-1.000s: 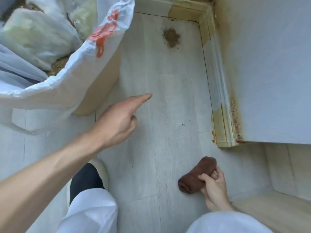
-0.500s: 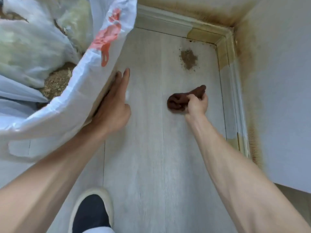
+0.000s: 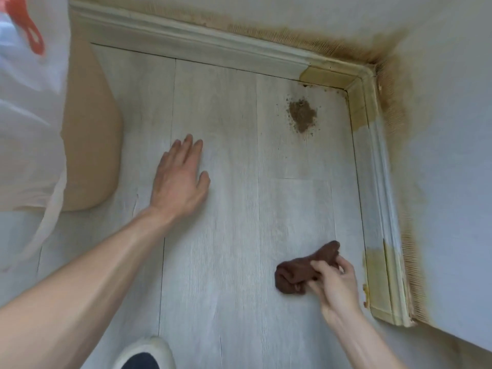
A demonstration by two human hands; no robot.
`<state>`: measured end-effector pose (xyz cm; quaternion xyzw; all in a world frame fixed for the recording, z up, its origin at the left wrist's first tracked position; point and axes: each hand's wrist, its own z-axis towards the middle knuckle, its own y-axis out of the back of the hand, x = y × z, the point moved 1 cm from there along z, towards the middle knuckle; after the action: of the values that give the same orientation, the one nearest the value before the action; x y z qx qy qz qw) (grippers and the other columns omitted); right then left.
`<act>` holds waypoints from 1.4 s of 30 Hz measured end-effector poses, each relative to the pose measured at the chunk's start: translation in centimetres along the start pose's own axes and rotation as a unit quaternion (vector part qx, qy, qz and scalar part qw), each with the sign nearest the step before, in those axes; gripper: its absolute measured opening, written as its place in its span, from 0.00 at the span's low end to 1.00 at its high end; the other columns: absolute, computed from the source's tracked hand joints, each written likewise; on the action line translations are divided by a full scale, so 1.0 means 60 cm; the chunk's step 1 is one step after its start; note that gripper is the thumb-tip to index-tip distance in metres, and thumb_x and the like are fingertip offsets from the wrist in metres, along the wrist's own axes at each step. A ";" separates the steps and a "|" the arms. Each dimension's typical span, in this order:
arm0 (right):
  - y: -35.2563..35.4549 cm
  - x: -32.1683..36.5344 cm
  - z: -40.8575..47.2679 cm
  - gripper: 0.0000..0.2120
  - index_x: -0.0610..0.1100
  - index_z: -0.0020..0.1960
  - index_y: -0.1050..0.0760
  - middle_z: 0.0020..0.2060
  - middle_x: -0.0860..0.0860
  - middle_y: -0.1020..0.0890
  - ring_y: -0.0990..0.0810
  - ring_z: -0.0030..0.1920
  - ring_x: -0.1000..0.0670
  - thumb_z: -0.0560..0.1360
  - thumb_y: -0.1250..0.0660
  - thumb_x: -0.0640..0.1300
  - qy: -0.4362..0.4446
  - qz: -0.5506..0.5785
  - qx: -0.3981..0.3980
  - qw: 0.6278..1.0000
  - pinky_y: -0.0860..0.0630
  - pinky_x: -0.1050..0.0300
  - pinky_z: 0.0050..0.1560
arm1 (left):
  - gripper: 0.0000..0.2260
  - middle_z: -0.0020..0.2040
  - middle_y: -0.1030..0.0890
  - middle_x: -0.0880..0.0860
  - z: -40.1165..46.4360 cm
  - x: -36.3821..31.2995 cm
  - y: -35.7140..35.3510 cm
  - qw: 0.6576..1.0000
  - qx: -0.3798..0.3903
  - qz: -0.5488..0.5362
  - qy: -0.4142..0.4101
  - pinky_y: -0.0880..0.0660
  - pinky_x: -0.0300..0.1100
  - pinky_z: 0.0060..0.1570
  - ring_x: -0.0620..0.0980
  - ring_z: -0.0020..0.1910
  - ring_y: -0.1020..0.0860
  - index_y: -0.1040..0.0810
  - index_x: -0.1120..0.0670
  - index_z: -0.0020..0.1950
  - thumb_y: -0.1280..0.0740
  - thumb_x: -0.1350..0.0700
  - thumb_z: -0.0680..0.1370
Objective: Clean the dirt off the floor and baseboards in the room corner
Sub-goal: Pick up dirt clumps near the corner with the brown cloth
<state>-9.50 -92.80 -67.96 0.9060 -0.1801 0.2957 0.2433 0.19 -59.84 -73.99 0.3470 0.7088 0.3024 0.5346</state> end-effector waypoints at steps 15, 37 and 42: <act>-0.297 0.199 0.149 0.18 0.45 0.63 0.34 0.52 0.50 0.21 0.20 0.47 0.55 0.78 0.32 0.35 0.121 0.046 -0.067 0.989 0.20 0.62 0.48 | 0.28 0.83 0.42 0.55 0.037 0.004 -0.032 0.986 -0.046 0.157 0.017 0.51 0.55 0.81 0.59 0.81 0.45 0.42 0.51 0.83 0.47 0.43 0.85; -0.220 0.394 0.093 0.05 0.36 0.49 0.25 0.44 0.41 0.23 0.21 0.44 0.48 0.77 0.37 0.29 0.006 -0.061 0.097 0.993 0.19 0.49 0.54 | 0.29 0.84 0.46 0.53 0.042 0.015 -0.044 0.991 -0.043 0.126 0.009 0.52 0.55 0.81 0.58 0.82 0.46 0.44 0.51 0.84 0.45 0.44 0.84; -0.220 0.518 0.041 0.08 0.38 0.54 0.22 0.47 0.44 0.16 0.18 0.44 0.52 0.79 0.36 0.30 0.072 -0.251 0.181 0.948 0.20 0.63 0.42 | 0.28 0.84 0.46 0.52 0.041 0.012 -0.038 0.991 -0.023 0.129 0.017 0.53 0.55 0.81 0.58 0.82 0.47 0.45 0.50 0.84 0.47 0.43 0.85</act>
<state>21.45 -89.02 -54.78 0.9272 0.1282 0.3167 0.1535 2.06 -60.42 -76.83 0.4178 0.6602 0.3906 0.4869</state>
